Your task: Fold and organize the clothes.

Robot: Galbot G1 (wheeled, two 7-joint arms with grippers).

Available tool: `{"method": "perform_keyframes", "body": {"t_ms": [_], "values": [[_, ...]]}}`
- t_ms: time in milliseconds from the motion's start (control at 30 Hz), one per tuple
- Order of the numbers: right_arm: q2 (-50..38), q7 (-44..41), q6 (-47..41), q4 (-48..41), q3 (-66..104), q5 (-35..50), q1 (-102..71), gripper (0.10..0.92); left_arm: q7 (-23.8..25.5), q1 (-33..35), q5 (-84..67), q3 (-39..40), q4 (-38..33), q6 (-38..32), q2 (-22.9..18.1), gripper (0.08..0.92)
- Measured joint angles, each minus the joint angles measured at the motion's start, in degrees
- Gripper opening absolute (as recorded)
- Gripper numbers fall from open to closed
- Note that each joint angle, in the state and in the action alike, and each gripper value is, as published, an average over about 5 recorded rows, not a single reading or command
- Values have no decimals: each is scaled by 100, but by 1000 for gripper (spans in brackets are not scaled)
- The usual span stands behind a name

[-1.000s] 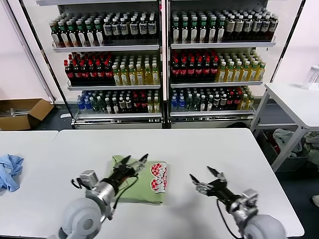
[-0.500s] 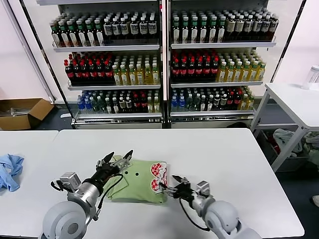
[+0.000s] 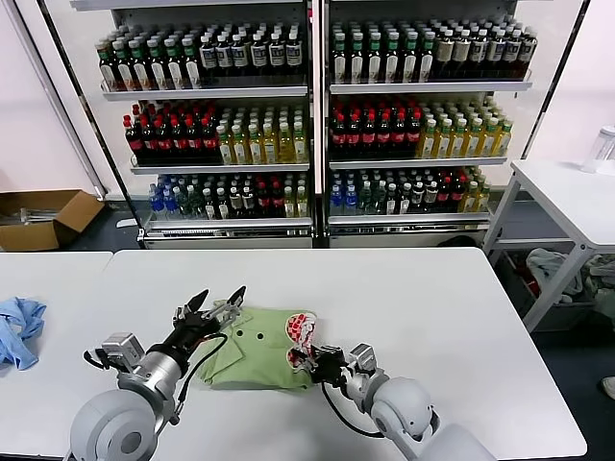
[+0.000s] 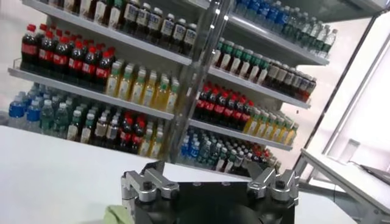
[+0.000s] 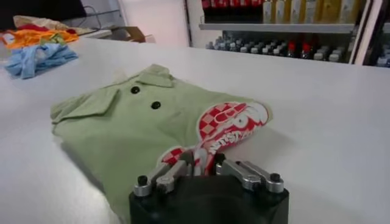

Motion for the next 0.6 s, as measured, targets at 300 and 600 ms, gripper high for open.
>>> {"method": "perform_keyframes", "body": {"t_ms": [300,600], "values": [[-580,-324,43,444,626,-148,-430,149,15,-4,45,-57,77,-20,18,823],[-1412,-498,172,690,1431,-175,-941,187,12,-36,99,1,132,-31,-56,823]]}}
